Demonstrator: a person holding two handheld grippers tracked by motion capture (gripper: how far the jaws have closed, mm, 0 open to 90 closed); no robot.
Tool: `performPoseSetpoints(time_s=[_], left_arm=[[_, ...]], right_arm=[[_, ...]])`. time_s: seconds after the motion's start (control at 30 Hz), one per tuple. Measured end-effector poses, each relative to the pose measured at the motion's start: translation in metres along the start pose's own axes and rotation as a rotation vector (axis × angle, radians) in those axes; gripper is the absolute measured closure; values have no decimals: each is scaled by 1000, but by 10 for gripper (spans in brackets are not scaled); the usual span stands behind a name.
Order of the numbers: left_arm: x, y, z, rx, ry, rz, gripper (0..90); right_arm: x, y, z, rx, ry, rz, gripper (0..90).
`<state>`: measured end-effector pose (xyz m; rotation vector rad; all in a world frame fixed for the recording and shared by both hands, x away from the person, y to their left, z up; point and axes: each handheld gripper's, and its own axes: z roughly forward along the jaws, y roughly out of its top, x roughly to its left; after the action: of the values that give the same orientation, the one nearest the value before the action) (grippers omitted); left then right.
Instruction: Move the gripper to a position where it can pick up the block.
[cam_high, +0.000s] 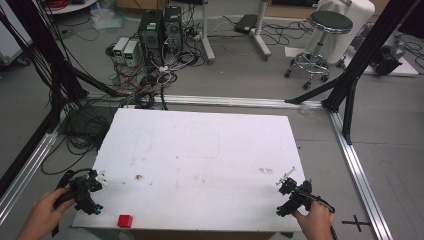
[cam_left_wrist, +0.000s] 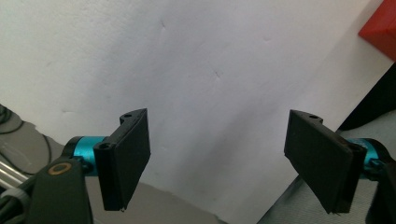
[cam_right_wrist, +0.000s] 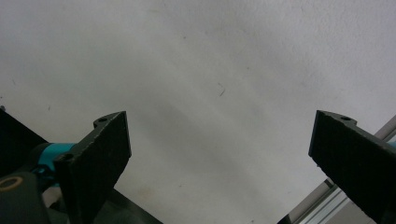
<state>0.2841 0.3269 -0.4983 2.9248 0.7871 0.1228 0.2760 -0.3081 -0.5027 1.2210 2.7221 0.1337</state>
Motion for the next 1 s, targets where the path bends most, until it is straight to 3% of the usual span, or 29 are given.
performPoseSetpoints(time_s=[0.17,0.2,0.23,0.27,0.3,0.33,0.37,0.7,0.9,1.0], left_arm=[[-4,3,0,6,-28,96,228],[-4,3,0,6,-28,96,228],[-5,4,-1,4,-37,129,228],[-5,4,-1,4,-37,129,228],[-7,4,-3,-1,-44,164,228],[-7,4,-3,-1,-44,164,228],[-8,4,-5,-2,-46,199,228],[-23,7,-17,-17,-50,367,228],[-32,12,-21,-15,-63,439,228],[-34,13,-21,-11,-69,450,228]], right_arm=[[0,0,1,7,0,-10,49],[0,-1,1,4,-1,-9,49],[0,-1,1,7,-1,-8,49],[0,-1,0,7,-1,-8,49],[0,-1,0,4,-1,-7,49],[0,-1,0,2,0,-7,49],[0,-1,0,-1,-2,-9,49],[1,0,1,7,1,-8,49],[1,0,1,6,2,-7,49],[0,0,1,1,-1,-11,49]])
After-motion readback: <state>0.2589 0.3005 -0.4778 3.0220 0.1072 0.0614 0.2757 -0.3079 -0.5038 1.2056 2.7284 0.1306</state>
